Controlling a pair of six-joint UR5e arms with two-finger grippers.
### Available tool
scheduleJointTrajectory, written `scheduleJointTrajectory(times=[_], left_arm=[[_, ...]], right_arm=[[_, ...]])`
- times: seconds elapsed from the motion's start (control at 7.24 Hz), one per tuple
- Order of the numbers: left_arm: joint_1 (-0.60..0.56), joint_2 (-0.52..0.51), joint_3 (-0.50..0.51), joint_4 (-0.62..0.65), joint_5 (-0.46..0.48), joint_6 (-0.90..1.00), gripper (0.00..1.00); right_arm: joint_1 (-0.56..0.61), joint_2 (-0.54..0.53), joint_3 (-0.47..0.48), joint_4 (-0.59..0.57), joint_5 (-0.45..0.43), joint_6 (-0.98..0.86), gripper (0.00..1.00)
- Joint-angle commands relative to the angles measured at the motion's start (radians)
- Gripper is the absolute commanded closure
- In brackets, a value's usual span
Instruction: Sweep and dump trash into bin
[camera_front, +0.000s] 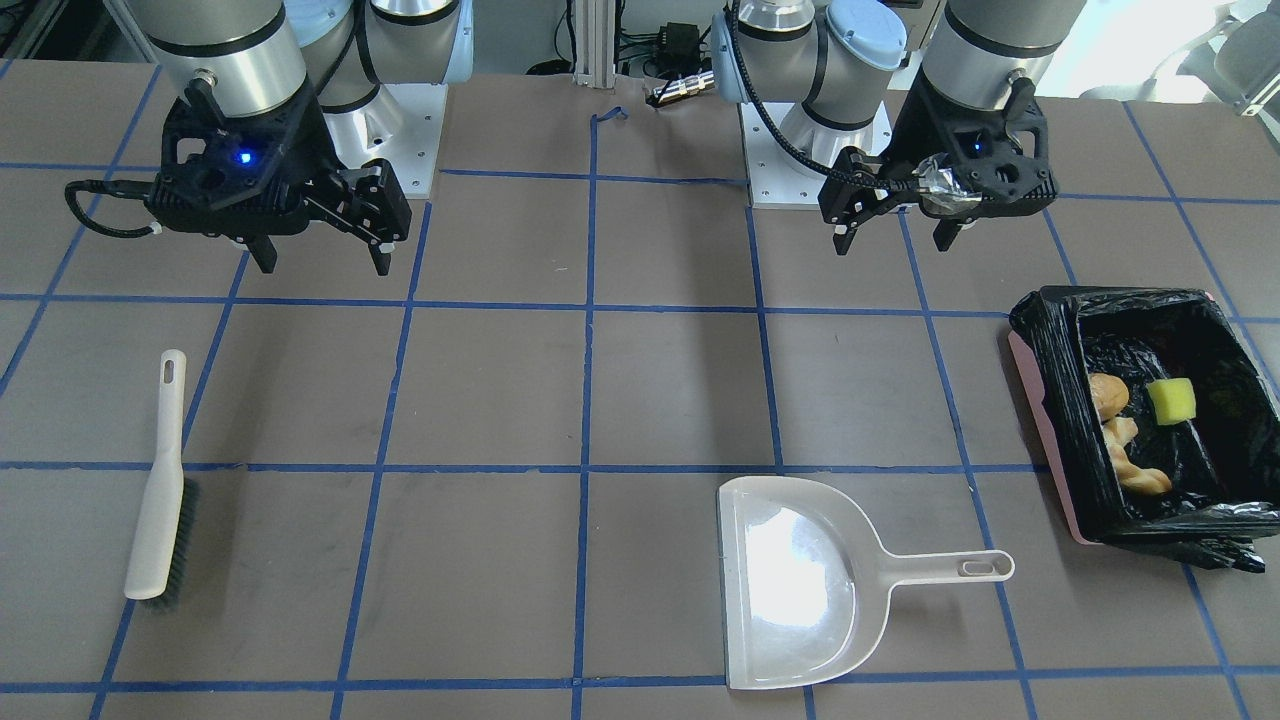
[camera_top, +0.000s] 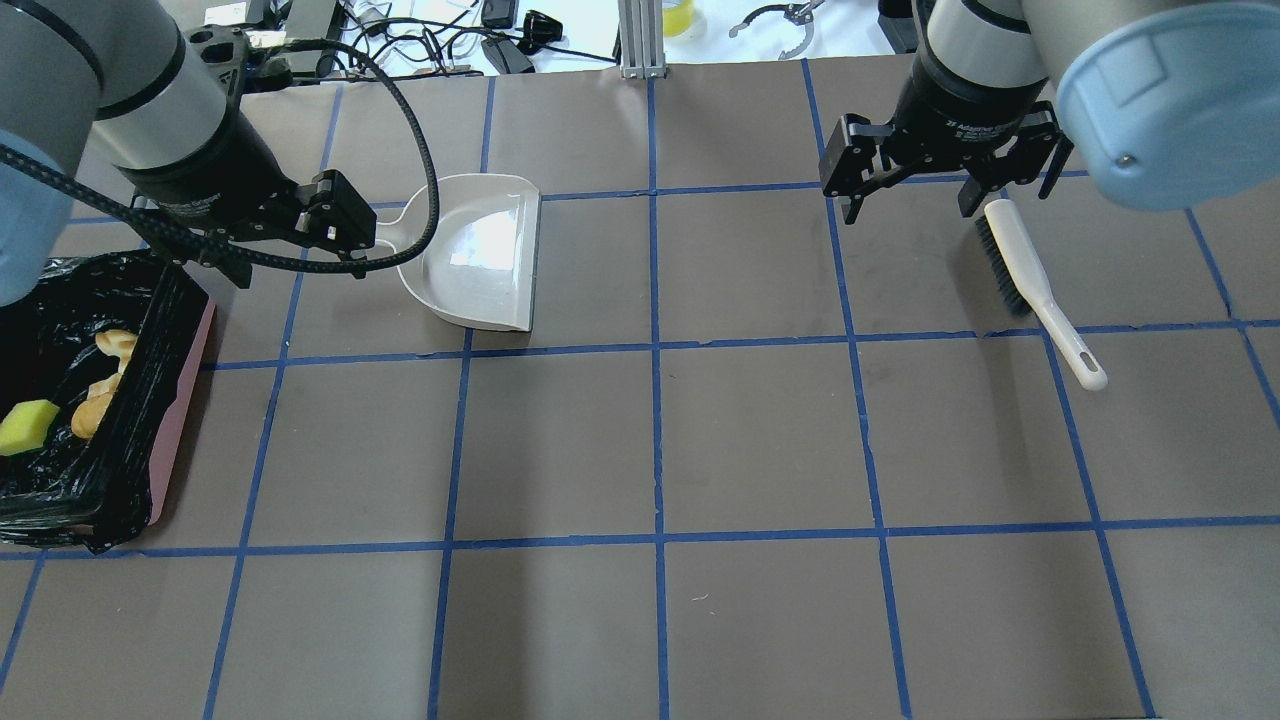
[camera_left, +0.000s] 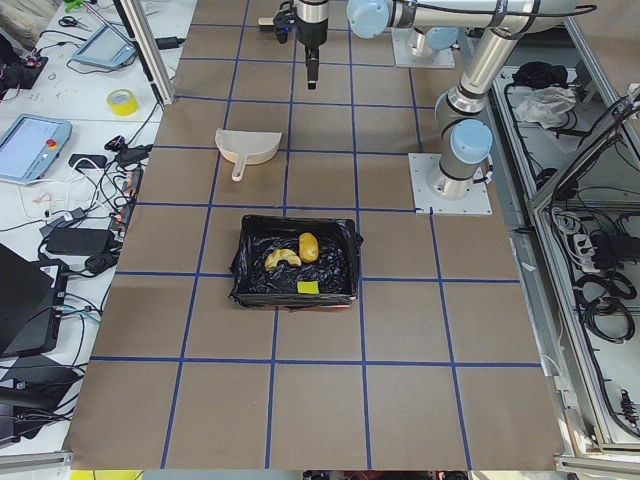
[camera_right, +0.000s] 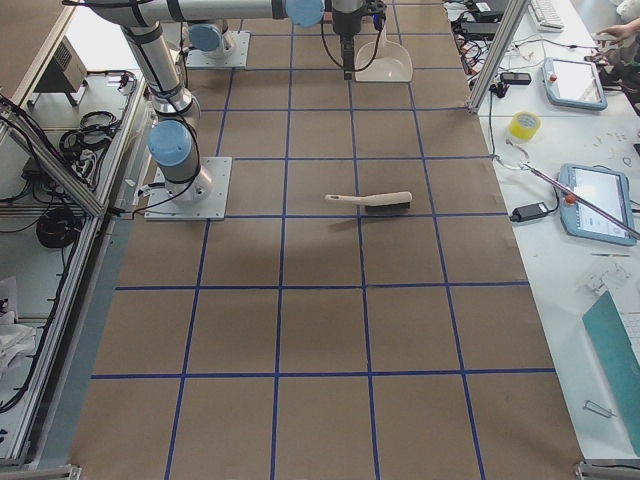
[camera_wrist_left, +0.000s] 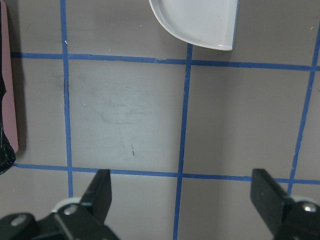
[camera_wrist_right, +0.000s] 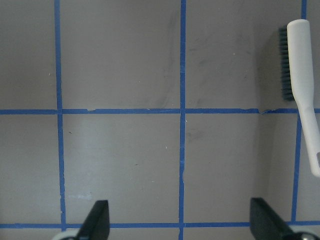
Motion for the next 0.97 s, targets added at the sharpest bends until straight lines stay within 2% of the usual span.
scheduleJointTrajectory(times=[0.0,0.83], left_arm=[[0.002,0.001,-0.001,0.001,0.003,0.006,0.0],[0.002,0.004,0.0,0.001,0.005,0.008,0.0]], right_arm=[[0.0,-0.001,-0.002,-0.005,0.002,-0.005,0.0],[0.0,-0.01,0.008,-0.005,0.015,-0.004,0.0]])
